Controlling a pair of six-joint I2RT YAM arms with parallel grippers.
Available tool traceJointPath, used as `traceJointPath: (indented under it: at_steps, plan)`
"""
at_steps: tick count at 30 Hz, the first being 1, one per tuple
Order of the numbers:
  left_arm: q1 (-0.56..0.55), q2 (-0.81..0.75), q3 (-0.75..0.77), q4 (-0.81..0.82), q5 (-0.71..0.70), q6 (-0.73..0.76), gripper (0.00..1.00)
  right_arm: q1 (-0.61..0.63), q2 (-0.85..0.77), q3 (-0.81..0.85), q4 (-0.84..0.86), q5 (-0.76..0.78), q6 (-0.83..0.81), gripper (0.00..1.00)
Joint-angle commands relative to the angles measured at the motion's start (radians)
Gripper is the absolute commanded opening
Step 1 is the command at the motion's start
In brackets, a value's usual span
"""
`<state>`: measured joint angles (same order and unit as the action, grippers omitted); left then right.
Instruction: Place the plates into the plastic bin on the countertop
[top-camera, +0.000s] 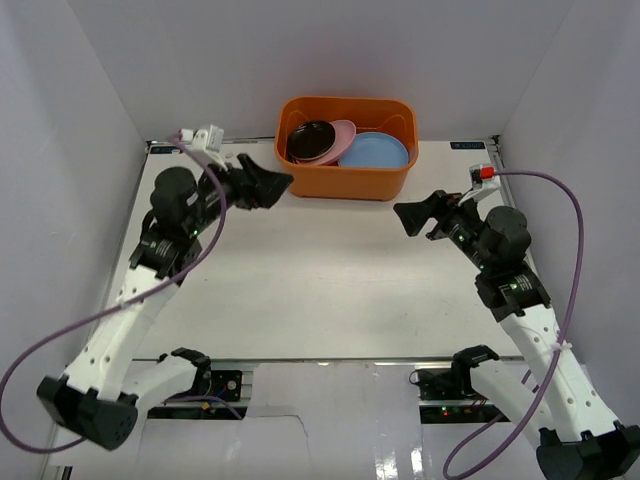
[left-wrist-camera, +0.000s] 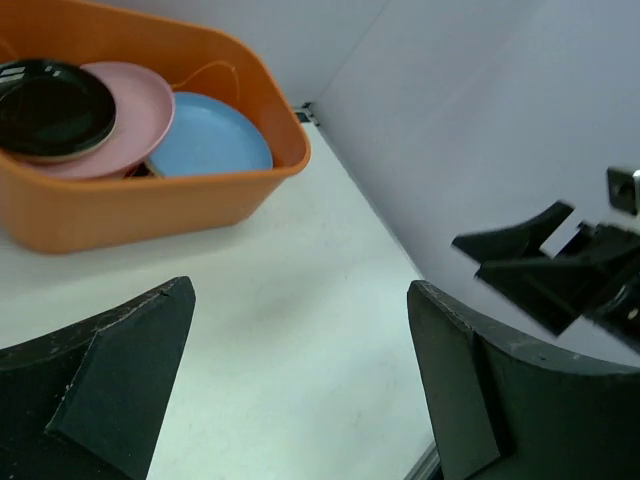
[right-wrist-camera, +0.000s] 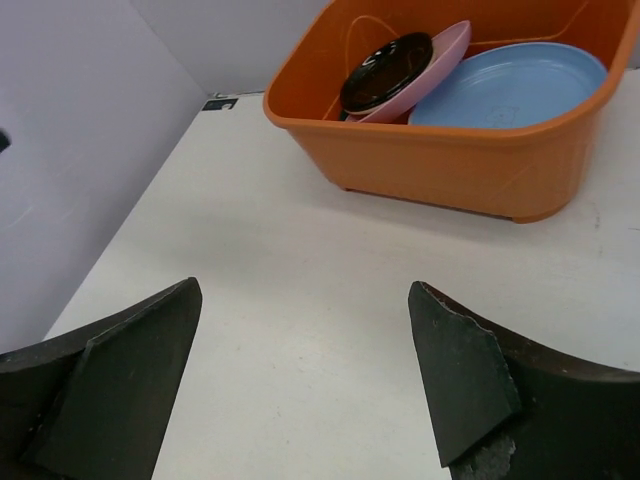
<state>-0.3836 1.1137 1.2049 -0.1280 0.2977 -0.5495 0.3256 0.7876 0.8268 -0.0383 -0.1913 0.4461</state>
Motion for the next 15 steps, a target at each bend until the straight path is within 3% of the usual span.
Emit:
traceJointPath:
  at_steps: [1,4,8,15]
  plan:
    - [0.005,-0.212,-0.155,-0.154,-0.034,0.077,0.98,0.006,-0.074,0.022,-0.095,0.113,-0.087,0.90]
    - [0.005,-0.395,-0.258,-0.292,-0.101,0.097,0.98,0.004,-0.152,-0.023,-0.178,0.220,-0.099,0.90]
    - [0.005,-0.591,-0.378,-0.403,-0.166,0.103,0.98,0.004,-0.264,-0.124,-0.157,0.222,-0.096,0.90]
    - [0.005,-0.658,-0.398,-0.432,-0.187,0.103,0.98,0.004,-0.359,-0.141,-0.176,0.207,-0.099,0.90]
